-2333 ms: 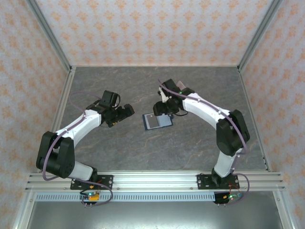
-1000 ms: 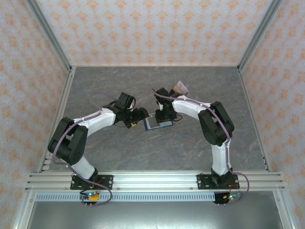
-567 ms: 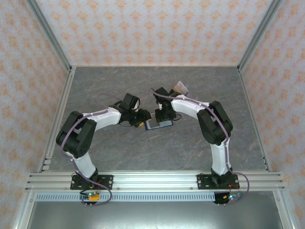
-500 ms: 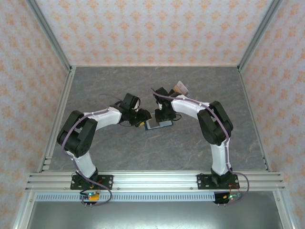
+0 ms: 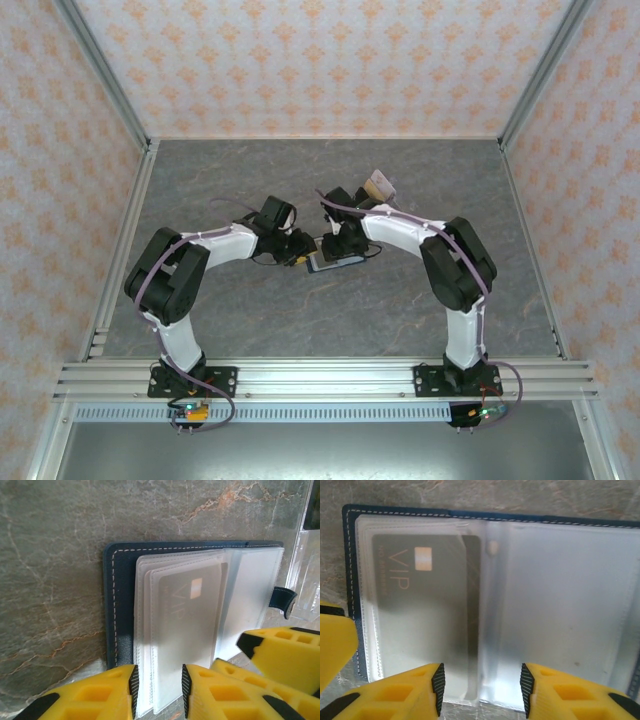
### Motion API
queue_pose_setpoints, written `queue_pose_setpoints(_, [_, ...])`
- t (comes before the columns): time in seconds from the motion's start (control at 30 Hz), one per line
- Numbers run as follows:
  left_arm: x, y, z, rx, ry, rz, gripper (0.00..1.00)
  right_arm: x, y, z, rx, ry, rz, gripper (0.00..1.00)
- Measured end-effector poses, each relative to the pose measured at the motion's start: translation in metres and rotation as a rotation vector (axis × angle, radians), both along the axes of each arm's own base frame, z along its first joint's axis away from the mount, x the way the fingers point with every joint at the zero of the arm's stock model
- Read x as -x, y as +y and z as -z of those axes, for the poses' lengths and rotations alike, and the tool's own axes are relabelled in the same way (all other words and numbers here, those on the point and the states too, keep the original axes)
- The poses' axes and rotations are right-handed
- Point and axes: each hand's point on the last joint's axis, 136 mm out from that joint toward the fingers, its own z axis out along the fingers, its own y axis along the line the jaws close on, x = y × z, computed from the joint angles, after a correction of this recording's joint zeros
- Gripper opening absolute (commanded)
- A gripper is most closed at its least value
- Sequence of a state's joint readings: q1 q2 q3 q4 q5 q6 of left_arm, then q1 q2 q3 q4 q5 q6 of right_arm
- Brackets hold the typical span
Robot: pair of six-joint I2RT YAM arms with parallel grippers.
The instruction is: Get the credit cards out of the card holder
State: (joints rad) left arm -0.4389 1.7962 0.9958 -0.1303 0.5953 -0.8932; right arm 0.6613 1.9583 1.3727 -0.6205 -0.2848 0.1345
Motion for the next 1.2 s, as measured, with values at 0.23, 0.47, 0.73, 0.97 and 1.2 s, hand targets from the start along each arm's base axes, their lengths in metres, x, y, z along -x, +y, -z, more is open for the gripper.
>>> queue_pose_setpoints(0.23, [-0.001,-0.001,-0.001,0.004,-0.006,0.000,0.28,-0.003,-0.001,0.009,0.029,0.011,0.003,0.30])
queue_pose_setpoints(0.47, [0.000,-0.003,-0.002,0.019,-0.003,0.010,0.27,-0.004,0.001,0.010,0.026,0.018,0.005,0.22])
queue_pose_setpoints(0.73, [-0.001,-0.006,0.006,0.020,0.016,0.015,0.27,-0.003,0.002,0.009,-0.001,0.038,0.011,0.21])
queue_pose_setpoints(0.97, [-0.007,-0.009,0.004,0.026,0.009,0.018,0.28,-0.005,0.000,0.009,-0.035,0.065,0.032,0.21])
queue_pose_setpoints(1.2, [-0.008,-0.015,0.006,0.027,0.015,0.030,0.27,-0.005,-0.001,0.009,-0.077,0.098,0.053,0.21])
